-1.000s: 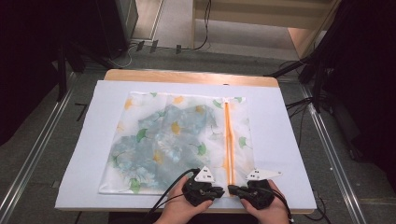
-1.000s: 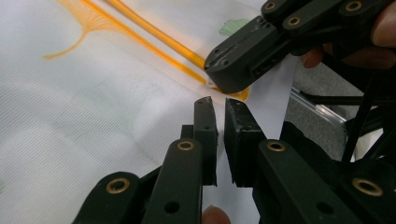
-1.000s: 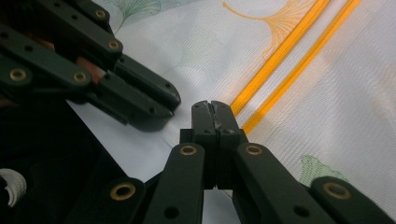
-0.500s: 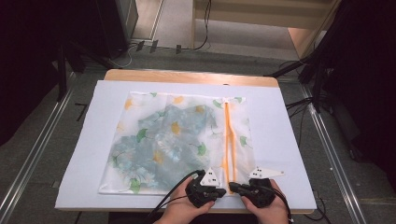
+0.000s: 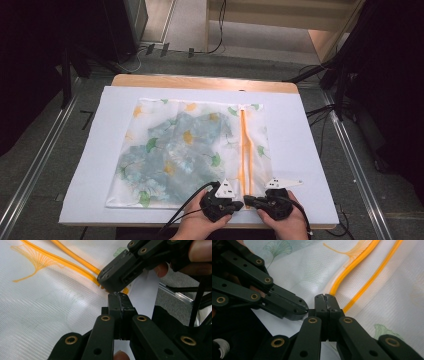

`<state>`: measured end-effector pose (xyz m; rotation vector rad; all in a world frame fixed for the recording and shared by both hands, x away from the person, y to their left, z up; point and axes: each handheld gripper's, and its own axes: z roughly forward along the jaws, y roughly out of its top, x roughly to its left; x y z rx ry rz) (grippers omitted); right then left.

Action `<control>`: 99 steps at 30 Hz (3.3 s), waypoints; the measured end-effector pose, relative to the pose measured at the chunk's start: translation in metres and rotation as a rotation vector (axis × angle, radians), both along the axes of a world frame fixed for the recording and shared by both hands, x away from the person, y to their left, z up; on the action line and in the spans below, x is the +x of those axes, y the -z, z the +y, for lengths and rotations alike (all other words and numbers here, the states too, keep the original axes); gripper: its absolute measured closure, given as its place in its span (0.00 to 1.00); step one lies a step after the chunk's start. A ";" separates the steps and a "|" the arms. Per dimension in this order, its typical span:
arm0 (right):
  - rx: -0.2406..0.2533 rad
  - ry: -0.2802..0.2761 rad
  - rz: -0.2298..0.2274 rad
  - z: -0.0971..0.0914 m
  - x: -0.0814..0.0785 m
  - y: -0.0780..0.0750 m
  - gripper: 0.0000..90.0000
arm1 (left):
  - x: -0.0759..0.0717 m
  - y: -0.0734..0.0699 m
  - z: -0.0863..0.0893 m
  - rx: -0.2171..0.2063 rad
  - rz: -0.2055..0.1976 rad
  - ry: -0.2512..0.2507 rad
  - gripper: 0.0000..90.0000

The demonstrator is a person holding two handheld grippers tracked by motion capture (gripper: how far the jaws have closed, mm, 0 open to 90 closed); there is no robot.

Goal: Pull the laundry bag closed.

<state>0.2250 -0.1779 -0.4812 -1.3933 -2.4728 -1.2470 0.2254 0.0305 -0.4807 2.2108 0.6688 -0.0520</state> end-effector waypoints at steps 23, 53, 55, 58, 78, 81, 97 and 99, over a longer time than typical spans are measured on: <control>-0.046 0.028 -0.076 0.000 0.021 -0.008 1.00 | -0.007 0.001 -0.001 0.014 -0.044 0.057 1.00; -0.054 0.010 -0.124 0.003 0.067 -0.006 1.00 | 0.003 -0.001 0.004 -0.024 -0.005 0.003 0.98; -0.051 0.007 -0.123 0.004 0.066 -0.006 1.00 | 0.002 0.001 0.003 -0.005 -0.008 -0.007 0.99; -0.046 0.009 -0.129 0.003 0.066 -0.008 1.00 | 0.002 0.001 0.003 -0.006 -0.010 -0.008 1.00; -0.054 0.027 -0.153 0.000 0.095 -0.012 1.00 | 0.001 0.002 0.003 0.004 -0.013 0.000 1.00; -0.068 0.027 -0.161 0.002 0.103 -0.012 1.00 | 0.001 0.002 0.003 -0.003 -0.012 -0.001 1.00; -0.095 0.068 -0.161 0.008 0.146 -0.015 1.00 | 0.002 0.002 0.004 0.001 -0.004 0.006 1.00; -0.095 0.074 -0.163 0.009 0.151 -0.017 1.00 | 0.002 0.002 0.004 0.001 -0.004 0.006 1.00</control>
